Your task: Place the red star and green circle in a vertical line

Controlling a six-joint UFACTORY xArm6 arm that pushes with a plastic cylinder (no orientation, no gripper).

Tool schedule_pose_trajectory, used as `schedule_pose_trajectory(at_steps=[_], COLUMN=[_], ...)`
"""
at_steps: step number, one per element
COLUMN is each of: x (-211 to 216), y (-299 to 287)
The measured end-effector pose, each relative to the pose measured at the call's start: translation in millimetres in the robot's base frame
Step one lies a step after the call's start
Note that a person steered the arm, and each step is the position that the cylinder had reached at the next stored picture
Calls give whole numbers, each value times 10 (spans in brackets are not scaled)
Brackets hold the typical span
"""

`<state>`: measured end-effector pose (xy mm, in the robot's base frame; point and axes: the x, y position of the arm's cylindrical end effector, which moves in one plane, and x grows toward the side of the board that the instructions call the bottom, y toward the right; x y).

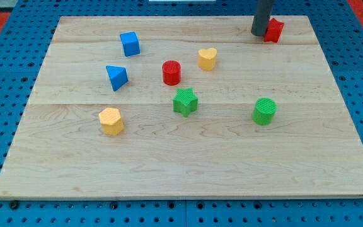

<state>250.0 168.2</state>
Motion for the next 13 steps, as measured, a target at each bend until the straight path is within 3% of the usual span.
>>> schedule_pose_trajectory(at_steps=[2, 3, 4, 5, 6, 7, 8, 9, 10, 11, 12, 13], x=[559, 569, 33, -232, -199, -114, -66, -60, 56, 1021, 2232, 2754], y=[216, 893, 1289, 1080, 725, 1002, 713, 68, 452, 1192, 1366, 928])
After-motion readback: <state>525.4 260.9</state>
